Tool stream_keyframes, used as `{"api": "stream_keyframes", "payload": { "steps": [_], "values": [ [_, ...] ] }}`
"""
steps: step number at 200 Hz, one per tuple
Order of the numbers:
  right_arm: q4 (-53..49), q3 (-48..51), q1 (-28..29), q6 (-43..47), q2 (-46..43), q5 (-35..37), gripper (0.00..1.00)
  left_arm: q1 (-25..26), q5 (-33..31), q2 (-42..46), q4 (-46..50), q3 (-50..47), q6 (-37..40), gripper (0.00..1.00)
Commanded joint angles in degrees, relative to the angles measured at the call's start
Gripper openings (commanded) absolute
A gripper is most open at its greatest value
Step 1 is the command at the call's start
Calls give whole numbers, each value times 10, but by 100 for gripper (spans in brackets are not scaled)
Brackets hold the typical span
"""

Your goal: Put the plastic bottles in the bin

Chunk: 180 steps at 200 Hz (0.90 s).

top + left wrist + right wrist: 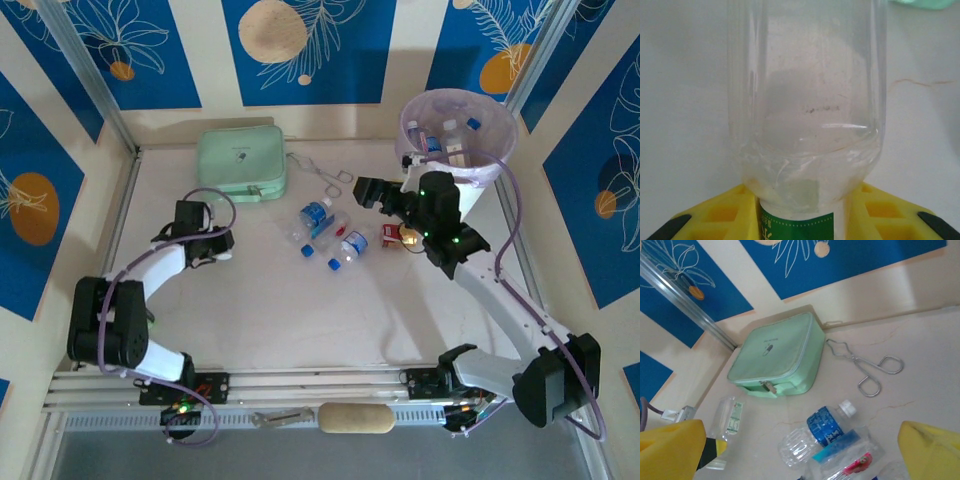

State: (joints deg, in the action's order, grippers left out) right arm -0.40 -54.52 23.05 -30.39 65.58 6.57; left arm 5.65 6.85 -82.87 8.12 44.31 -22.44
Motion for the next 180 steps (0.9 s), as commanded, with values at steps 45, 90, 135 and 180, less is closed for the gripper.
{"api": "stream_keyframes", "payload": {
  "steps": [45,90,135,180],
  "values": [
    [16,-60,62,-33,93,-68,99,51,184,145,-182,-76,-91,27],
    [48,-99,103,-47,153,-114,99,135,197,181,-250,-77,-105,27],
    [57,-131,126,-49,193,-137,99,210,186,147,-287,-57,-103,28],
    [53,-142,130,-58,216,-141,95,256,173,120,-313,-44,-101,28]
  ]
}}
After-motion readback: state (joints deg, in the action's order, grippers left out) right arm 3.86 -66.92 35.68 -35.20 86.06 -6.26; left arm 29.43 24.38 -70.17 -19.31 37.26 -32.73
